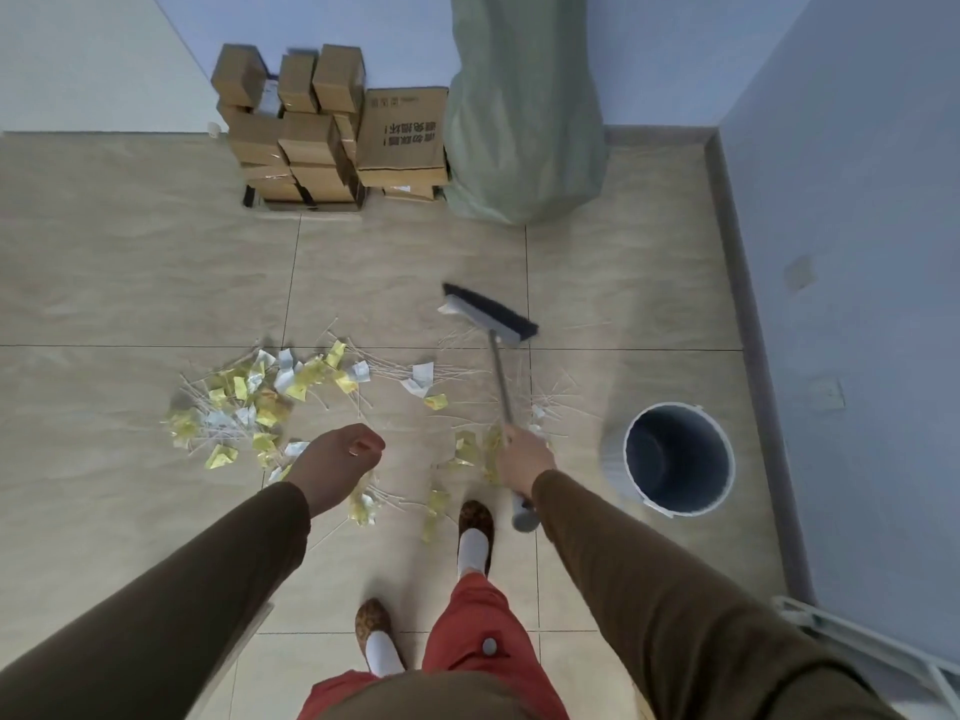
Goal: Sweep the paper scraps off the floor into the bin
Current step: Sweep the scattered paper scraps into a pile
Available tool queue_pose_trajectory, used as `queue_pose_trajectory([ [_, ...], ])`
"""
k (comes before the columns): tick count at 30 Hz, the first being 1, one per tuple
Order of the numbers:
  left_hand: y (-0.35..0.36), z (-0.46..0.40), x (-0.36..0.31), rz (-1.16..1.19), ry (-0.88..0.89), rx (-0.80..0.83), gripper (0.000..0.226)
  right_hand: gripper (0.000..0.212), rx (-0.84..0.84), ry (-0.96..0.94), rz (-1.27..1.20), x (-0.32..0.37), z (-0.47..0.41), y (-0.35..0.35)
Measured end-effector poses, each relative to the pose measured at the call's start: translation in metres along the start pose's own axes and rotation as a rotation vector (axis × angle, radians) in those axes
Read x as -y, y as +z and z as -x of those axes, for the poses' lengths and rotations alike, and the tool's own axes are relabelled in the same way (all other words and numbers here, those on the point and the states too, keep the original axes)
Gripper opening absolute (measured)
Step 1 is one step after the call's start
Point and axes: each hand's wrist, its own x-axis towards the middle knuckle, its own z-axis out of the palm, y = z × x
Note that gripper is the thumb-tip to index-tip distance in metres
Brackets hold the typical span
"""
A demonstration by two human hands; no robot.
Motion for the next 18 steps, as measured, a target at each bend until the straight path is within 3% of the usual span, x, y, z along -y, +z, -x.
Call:
queue_pose_trajectory([
  [6,0.006,0.027,0.013,0.017,0.043,0.002,0.013,0.057,0.114,0.01,-0.316,-0.028,0.08,0.005],
  [13,0.019,0.067,0.052,0.032,0.108,0.049,0.012,0.057,-0.114,-0.026,-0.427,-0.076,0.179,0.034],
  [18,0.032,0.084,0.072,0.01,0.115,0.084,0.011,0.048,-0.288,0.044,-0.464,-0.088,0.168,0.011],
])
